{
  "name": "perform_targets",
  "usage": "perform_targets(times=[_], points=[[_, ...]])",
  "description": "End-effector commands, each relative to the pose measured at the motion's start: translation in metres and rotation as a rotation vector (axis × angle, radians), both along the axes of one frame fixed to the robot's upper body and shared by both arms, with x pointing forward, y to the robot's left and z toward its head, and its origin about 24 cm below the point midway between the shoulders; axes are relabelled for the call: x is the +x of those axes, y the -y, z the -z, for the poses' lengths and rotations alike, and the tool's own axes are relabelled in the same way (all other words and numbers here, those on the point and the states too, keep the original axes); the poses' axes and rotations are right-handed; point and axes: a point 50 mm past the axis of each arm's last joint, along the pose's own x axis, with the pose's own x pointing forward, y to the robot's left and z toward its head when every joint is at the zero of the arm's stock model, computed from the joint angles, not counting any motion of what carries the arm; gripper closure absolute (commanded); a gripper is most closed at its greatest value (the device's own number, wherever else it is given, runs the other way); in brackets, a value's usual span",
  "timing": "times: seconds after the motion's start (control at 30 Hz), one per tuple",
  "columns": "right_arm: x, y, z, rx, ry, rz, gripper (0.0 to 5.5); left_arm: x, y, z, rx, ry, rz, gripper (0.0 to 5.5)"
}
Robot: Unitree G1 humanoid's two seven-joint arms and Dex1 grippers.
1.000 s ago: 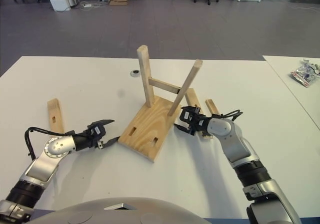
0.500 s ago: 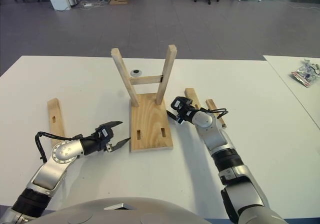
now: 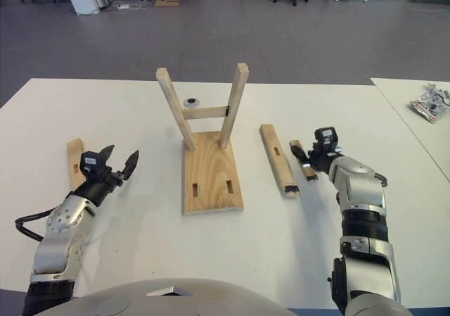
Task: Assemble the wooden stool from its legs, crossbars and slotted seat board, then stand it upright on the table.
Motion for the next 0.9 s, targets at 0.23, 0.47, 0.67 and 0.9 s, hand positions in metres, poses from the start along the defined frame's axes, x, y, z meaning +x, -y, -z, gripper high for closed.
perform_targets(times=[0.23, 0.47, 0.67, 0.9], points=[[-0.036, 0.014, 0.029, -0.061, -0.213, -0.015, 2.80, 0.006, -0.013, -0.002, -0.312, -0.115, -0.253, 1.84], [-0.040, 0.005, 0.035, -0.020, -0.206, 0.005, 3.89, 0.017, -0.023, -0.020, -0.328, -0.054, -0.331, 1.84], [-0.013, -0.001, 0.005, -0.023, 0.029, 0.085, 4.18, 0.034, -0.005, -0.083, -0.366, 0.173, -0.148, 1.84], [0.056, -0.087, -0.183, 0.092, 0.944, -0.092, 4.18, 0.058, 0.031, -0.202, -0.604, 0.494, 0.244, 1.84]])
